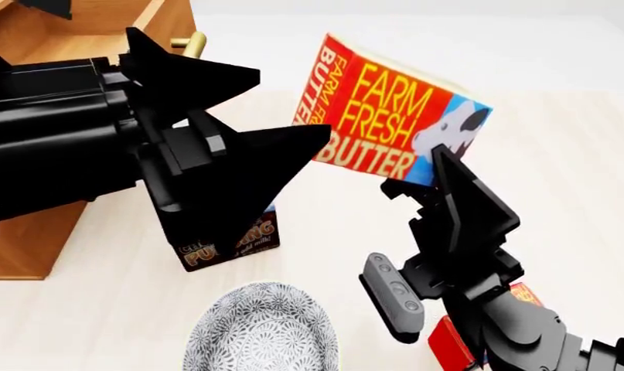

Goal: Put the butter at the front in the top drawer of the cabinet and close it.

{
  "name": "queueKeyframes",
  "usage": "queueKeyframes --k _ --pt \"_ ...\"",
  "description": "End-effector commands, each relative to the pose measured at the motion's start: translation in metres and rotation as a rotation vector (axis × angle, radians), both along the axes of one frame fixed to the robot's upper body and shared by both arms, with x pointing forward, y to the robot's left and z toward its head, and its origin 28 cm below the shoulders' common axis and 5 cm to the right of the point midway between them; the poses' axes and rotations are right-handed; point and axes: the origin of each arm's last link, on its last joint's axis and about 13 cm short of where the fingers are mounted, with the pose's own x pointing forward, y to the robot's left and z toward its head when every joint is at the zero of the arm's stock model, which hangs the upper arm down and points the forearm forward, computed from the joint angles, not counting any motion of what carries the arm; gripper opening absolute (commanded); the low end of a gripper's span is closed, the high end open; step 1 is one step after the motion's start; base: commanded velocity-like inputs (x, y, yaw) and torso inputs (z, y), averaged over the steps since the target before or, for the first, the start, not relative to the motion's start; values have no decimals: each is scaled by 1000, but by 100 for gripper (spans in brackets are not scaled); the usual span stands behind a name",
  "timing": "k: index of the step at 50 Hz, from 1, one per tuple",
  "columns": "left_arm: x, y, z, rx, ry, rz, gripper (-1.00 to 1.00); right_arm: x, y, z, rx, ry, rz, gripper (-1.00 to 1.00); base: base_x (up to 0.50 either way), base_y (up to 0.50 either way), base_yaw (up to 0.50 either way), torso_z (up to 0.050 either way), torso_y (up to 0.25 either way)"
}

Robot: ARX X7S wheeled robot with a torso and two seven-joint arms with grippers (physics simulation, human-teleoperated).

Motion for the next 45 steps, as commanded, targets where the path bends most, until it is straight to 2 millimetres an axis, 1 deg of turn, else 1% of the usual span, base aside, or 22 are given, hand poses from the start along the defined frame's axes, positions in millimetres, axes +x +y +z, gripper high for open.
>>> queueKeyframes --k 1,10,24,45 --pt "4 -5 1 19 -6 -19 100 0 -1 7 2 -45 -13 -100 0 0 0 0 0" --pt "6 -9 1 23 -8 -45 100 -1 -1 6 -3 -42 -17 -100 0 0 0 1 1" --pt "13 -11 0 26 -4 -41 100 1 0 4 -5 -39 -9 -100 0 0 0 0 1" --pt "16 -15 0 32 -6 -45 100 -3 0 5 -8 -46 -9 -100 0 0 0 0 1"
